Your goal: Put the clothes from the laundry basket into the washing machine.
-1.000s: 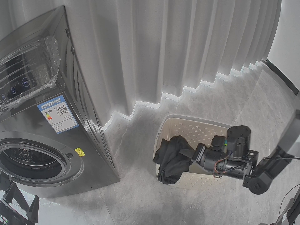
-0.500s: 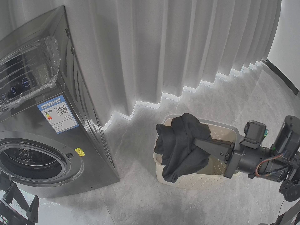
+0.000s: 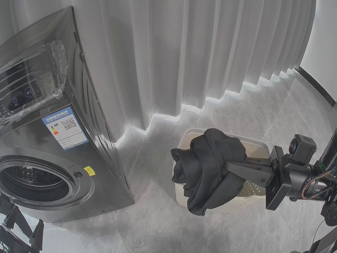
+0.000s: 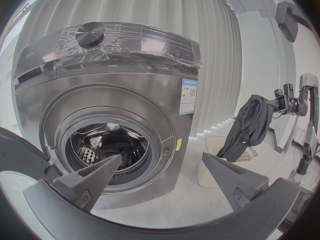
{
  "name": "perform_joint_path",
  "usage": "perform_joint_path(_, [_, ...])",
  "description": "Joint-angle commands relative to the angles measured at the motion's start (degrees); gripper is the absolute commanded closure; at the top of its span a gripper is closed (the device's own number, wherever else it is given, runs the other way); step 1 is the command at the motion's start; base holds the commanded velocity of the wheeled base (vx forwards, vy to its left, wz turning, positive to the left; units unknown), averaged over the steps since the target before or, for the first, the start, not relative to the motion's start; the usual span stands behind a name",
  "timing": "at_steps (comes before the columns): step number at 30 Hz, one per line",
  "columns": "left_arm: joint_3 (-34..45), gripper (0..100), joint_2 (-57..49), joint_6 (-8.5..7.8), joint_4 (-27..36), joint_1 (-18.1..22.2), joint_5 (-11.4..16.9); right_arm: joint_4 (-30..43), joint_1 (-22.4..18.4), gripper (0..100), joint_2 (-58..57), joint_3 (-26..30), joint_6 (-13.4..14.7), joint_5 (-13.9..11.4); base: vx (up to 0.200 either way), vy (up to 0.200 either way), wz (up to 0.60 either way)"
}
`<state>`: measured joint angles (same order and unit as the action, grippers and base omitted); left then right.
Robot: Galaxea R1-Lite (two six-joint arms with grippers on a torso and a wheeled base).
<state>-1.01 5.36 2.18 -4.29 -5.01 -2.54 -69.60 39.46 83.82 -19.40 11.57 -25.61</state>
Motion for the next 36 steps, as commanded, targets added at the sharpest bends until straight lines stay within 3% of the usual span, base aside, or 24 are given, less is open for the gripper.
perform_joint_path(1, [1.0,0,0.1,0.19,0.0,0.0,0.1,-0.1,-0.1,100,-0.4,-1.2,-0.2,-1.9,-0.200,0.000,0.00])
perform_joint_path(7, [1.0,0,0.1,-0.07,0.0,0.0,0.0,0.1,-0.2,100,-0.5,-1.1,0.5,-2.0,-0.200,0.000,0.00])
perform_joint_path(9, [1.0,0,0.1,-0.25,0.0,0.0,-0.1,-0.6,-2.1,100,-0.2,-1.6,-0.3,-2.2,-0.200,0.000,0.00])
perform_joint_path(12, [1.0,0,0.1,-0.34,0.0,0.0,-0.1,-1.8,-4.1,100,0.1,-1.9,-0.8,-2.5,0.000,0.000,0.00])
perform_joint_path(21, [1.0,0,0.1,0.02,0.0,0.0,-0.1,-1.9,-3.5,100,0.1,-1.7,0.1,-2.7,-0.044,0.000,0.00])
perform_joint_path(26, [1.0,0,0.1,-0.07,0.0,0.0,-0.1,-2.1,-2.8,100,0.1,-2.1,1.8,-2.6,-0.200,0.000,0.00])
perform_joint_path(28, [1.0,0,0.1,0.02,0.0,0.0,-0.2,-2.1,-2.5,100,-0.2,-2.8,3.9,-2.2,-0.200,0.000,0.00])
perform_joint_path(32, [1.0,0,0.1,0.10,0.0,0.0,-0.2,-2.3,-3.0,100,-0.4,-5.4,4.7,-2.7,-0.200,0.000,0.00])
perform_joint_path(36, [1.0,0,0.1,0.10,0.0,0.0,-0.1,-2.0,-2.4,100,-0.6,-4.4,5.8,-2.7,-0.100,0.000,0.00])
